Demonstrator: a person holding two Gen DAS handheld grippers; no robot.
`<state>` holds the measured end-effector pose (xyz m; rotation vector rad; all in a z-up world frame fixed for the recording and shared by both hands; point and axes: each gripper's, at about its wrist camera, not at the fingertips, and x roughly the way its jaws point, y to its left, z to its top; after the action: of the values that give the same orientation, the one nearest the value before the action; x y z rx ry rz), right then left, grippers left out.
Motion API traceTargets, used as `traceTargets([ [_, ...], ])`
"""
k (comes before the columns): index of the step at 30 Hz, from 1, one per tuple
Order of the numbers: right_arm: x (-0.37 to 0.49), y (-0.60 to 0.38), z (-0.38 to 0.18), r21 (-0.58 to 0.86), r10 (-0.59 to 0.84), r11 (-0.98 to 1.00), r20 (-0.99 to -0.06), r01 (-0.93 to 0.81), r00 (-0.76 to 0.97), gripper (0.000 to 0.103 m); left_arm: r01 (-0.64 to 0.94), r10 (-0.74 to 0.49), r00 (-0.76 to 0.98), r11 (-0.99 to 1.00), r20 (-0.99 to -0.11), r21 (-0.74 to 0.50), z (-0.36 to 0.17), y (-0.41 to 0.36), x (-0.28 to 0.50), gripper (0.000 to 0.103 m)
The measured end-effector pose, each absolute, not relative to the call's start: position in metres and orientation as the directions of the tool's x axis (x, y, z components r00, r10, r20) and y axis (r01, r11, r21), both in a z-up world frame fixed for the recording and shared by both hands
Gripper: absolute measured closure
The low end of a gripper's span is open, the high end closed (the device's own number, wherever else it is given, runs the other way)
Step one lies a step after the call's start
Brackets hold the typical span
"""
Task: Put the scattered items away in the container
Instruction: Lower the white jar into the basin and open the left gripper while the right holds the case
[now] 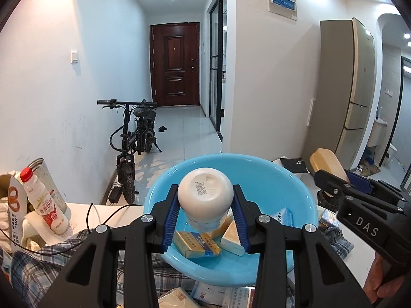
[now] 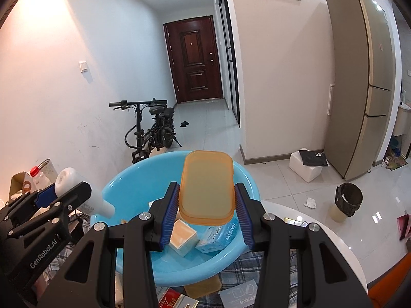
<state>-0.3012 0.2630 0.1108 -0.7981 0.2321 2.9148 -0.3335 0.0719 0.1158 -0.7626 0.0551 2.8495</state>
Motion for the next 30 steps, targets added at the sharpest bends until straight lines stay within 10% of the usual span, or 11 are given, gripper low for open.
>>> traceTargets([
  [30,-0.301,0.258,0.109,0.149,0.007,-0.984,-0.527,-0.1,-0.85,0.061,-0.186,0.171,-0.83,-0.982,-0.531,-0.025,0.108,0.063,-0.346,0.061],
])
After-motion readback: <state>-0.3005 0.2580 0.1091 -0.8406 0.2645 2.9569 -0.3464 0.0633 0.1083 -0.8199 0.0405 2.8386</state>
